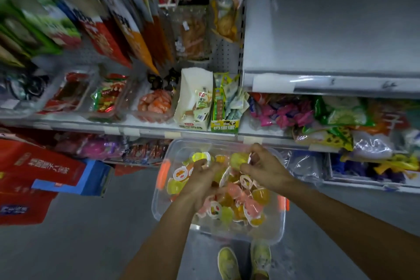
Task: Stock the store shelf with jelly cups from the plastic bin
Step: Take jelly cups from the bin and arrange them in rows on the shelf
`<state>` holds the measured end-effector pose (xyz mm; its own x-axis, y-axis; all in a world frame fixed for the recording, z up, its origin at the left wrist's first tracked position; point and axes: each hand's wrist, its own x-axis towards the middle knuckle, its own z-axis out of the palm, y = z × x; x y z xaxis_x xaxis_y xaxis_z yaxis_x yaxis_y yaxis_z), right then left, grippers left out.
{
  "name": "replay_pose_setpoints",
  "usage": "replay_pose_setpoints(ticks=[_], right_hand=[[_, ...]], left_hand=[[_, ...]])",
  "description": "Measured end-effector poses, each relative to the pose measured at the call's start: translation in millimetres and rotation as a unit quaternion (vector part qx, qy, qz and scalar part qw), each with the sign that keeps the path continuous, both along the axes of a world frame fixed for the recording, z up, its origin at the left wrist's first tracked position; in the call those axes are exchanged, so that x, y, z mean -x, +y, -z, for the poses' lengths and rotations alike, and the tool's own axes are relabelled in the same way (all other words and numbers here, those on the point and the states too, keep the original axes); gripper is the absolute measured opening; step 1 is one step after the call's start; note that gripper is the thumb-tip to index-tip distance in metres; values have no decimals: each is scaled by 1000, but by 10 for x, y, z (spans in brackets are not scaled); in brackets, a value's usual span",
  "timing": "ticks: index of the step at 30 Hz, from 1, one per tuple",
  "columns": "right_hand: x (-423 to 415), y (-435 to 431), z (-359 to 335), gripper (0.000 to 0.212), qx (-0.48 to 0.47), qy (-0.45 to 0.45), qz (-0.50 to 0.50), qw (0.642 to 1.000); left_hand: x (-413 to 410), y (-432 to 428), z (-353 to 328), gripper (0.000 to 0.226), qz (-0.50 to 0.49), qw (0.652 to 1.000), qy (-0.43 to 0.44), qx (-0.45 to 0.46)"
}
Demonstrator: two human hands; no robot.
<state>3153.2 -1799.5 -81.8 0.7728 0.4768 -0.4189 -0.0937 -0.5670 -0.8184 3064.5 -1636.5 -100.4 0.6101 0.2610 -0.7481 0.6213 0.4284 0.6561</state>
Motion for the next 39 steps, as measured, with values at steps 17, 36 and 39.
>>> replay_pose_setpoints(ticks=[17, 36, 39], right_hand=[[-134, -168, -2352, 29, -125, -278, 36, 952], [-1003, -686, -4208, 23, -140, -483, 97, 859], [-1294, -769, -4427, 25, -155, -489, 115, 851]], left_hand=[[-391, 72, -2529, 26, 155, 944, -231, -176], [-1352, -145, -4570, 64, 201, 726, -436, -492], [-1680, -193, -4766, 60, 166, 725, -427, -514]])
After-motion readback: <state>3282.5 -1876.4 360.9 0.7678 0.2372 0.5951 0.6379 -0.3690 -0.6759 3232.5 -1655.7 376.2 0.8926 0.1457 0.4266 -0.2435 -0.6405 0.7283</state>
